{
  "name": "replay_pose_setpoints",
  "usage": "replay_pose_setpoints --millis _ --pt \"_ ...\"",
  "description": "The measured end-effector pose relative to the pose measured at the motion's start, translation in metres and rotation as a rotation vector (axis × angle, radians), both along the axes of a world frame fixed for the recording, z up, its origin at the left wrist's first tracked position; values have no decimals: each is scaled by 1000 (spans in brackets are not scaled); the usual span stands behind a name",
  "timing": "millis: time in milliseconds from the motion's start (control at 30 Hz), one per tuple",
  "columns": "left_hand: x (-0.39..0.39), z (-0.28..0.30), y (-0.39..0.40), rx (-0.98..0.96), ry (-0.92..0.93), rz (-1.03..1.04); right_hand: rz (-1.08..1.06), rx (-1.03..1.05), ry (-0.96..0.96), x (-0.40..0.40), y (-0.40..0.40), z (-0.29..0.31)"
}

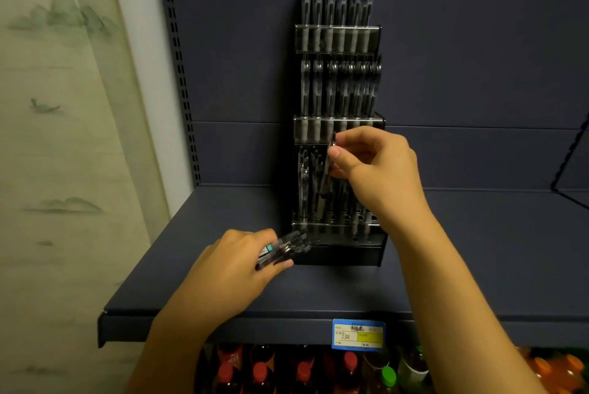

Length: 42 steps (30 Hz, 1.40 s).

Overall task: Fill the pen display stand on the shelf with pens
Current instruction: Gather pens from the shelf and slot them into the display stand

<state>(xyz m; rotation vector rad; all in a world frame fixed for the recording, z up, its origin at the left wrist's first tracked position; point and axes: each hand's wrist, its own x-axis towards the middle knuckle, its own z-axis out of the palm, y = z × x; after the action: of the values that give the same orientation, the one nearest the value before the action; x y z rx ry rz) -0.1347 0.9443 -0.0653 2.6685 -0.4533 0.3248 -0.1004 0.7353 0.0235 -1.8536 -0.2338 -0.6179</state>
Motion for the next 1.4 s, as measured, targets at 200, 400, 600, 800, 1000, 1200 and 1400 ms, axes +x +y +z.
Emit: replay_pose_setpoints --millis 200,400,600,800,1000,1200,1400 --pt "1 -1 -1 1 -1 -10 -61 -163 -50 1 5 0" --pt "3 -1 1 -8 -5 -4 -72 -312 62 3 11 -15" --pt "4 0 -1 -15 -14 -16 -122 -394 106 -4 6 -15" --pt "7 -3 -2 -26 -25 -37 -78 -537 265 -14 2 -19" --pt "10 -5 -4 -49 -49 -45 281 -607 343 -23 -1 -20" --pt "7 -4 -10 -1 -49 -60 364 -488 400 -18 -2 -28" --pt "4 -1 -13 41 -40 -51 437 -574 359 -22 -5 -27"
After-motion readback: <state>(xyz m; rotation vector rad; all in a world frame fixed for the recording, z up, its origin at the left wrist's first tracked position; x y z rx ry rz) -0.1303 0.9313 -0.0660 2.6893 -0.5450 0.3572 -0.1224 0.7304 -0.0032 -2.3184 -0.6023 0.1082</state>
